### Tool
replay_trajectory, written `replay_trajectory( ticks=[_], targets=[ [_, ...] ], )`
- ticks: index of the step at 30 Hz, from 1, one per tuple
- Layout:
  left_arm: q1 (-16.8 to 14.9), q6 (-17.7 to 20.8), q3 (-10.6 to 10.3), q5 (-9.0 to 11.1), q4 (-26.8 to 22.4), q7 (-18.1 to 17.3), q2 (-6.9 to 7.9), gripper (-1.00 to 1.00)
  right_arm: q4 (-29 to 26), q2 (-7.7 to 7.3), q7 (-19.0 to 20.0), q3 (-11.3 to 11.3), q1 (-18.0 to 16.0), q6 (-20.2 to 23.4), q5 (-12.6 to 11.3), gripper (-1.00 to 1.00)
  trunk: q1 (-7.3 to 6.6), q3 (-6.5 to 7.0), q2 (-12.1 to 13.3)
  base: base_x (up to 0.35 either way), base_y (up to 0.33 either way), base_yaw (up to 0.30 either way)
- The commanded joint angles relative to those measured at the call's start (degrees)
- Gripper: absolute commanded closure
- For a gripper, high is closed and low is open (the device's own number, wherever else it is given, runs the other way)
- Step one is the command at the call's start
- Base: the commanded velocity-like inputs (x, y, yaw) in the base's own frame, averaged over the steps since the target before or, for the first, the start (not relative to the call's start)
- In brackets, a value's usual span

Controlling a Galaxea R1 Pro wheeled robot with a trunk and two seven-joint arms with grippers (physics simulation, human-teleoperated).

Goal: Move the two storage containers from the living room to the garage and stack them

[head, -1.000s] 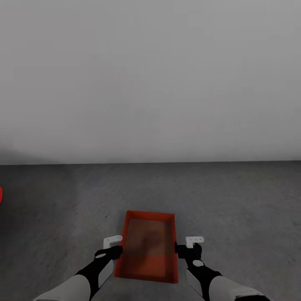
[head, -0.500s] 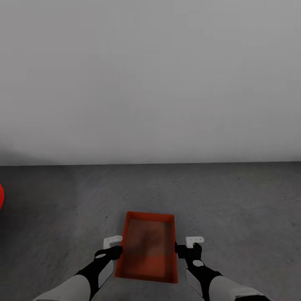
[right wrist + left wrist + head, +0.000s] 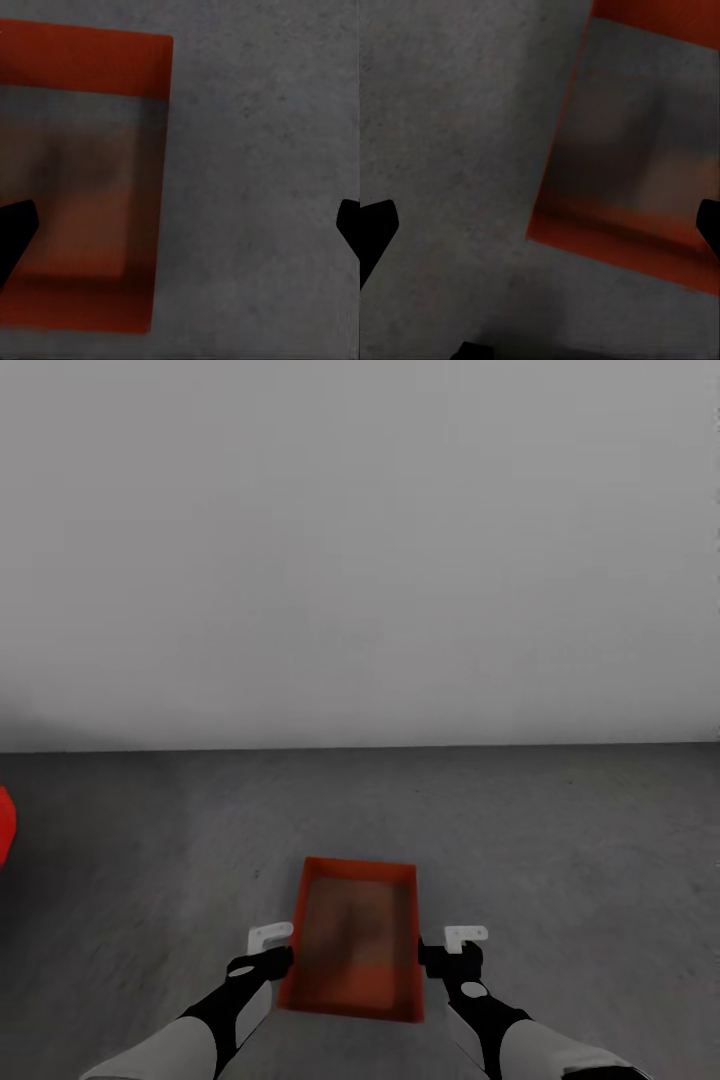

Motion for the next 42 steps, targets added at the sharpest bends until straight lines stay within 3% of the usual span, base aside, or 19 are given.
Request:
replay_trajectory(
  ticks=[1,42],
  targets=[
    [-0.02,-0.10,-0.12,0.52,0.00,0.16,0.00,-1.00,0.06,0.01,-0.38,0.33,-0.04,-0.08,0.11,-1.00,-0.04,-0.04,-0.03,-0.323,0.000,0.000],
    [-0.02,-0.06,-0.03,0.50,0.07,0.16,0.06,-1.00,0.06,0.01,-0.38,0.33,-0.04,-0.08,0.11,-1.00,-0.04,-0.04,-0.03,-0.344,0.000,0.000]
  ],
)
